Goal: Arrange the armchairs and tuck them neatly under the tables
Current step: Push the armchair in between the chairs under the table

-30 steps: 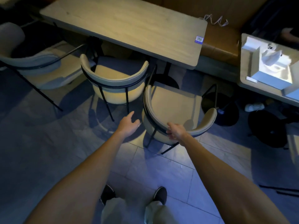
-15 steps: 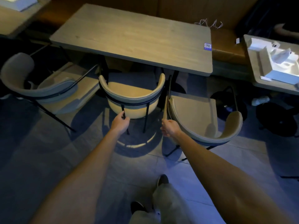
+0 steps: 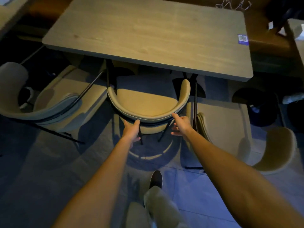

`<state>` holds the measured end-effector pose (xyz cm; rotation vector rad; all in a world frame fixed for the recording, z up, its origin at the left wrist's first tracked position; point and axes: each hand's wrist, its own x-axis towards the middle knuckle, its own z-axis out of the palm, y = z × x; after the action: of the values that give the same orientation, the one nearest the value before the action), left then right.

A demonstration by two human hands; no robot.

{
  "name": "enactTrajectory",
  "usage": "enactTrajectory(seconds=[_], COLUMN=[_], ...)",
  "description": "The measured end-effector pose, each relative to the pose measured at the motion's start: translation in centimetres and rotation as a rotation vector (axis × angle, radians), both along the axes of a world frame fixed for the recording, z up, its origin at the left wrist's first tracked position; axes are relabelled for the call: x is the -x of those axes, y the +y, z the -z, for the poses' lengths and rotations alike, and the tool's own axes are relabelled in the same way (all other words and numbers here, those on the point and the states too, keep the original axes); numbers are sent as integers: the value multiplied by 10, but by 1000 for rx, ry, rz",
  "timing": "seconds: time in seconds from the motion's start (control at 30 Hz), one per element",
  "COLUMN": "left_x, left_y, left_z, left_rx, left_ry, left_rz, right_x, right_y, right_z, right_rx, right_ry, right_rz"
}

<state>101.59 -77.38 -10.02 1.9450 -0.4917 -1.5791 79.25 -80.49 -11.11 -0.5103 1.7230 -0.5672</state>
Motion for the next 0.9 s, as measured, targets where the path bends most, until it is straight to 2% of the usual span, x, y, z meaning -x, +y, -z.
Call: enactTrajectory(seconds=[0.27,0.5,0.73,0.9], left_x=[-19,-27,-29,-38], left_y=[-54,-76,-87,-84], left_z=[36,68,75,74], left_rx=[-35,-82,0,19], left_ry=[125,167,185,194], left_rz=[-299,-276,-337,-323], right_x=[-18,-28,-28,-33], right_y=[-47,-70,-74,-67], right_z=[24,45,53,57], right_rx=[-50,-123,-128,-95], right_ry=[-52,39,4,36], right_rz=[114,273,209,240])
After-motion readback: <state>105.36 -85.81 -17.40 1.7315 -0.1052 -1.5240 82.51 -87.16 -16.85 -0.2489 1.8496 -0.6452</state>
